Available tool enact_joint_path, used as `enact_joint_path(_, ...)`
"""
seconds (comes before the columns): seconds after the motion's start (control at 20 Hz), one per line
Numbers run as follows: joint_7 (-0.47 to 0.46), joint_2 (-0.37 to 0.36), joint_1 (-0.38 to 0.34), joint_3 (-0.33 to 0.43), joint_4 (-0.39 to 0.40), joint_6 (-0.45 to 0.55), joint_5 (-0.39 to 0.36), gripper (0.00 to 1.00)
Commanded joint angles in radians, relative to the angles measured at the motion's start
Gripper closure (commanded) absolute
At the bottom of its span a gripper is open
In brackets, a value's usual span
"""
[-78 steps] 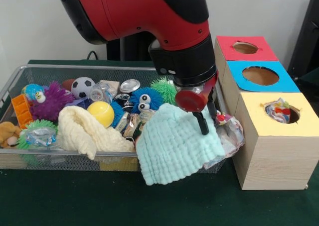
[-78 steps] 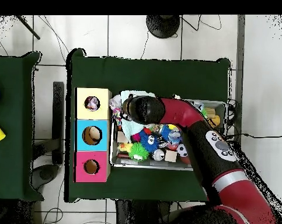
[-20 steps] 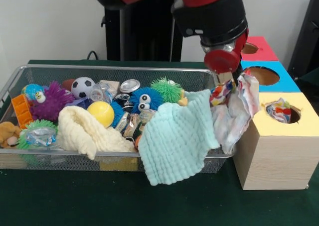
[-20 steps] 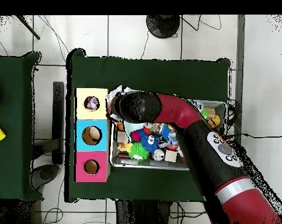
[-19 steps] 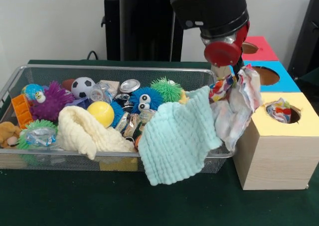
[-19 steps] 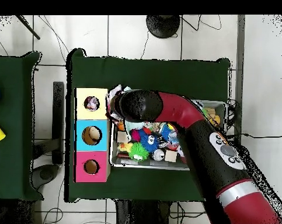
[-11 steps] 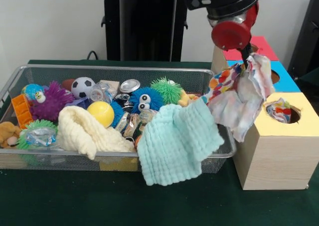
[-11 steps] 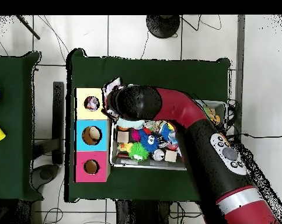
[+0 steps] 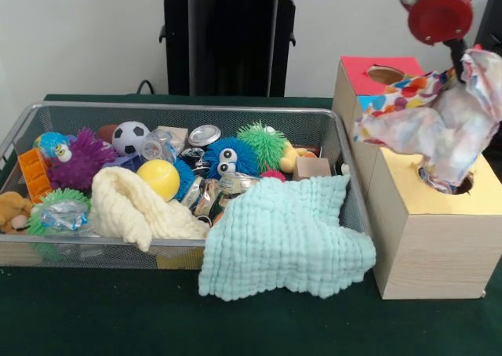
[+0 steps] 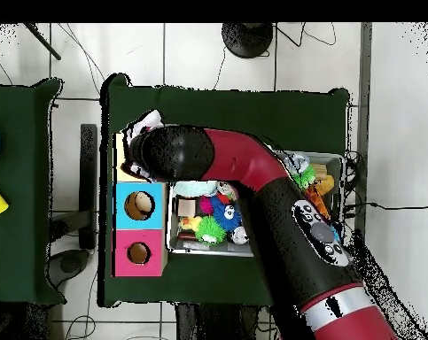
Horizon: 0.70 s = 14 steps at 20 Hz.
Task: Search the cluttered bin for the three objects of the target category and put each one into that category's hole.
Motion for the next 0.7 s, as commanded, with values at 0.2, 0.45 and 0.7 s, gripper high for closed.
enact_joint_path(0.2,0.307,0.027,0.067,-0.028,0.082,-0.073,0.066,1.0)
enact_joint_path(0.45,0.276,0.045,0.087,-0.053,0.076,-0.116,0.04,1.0)
enact_joint_path(0.7,0.288,0.076,0.13,-0.118,0.042,-0.147,0.008,1.0)
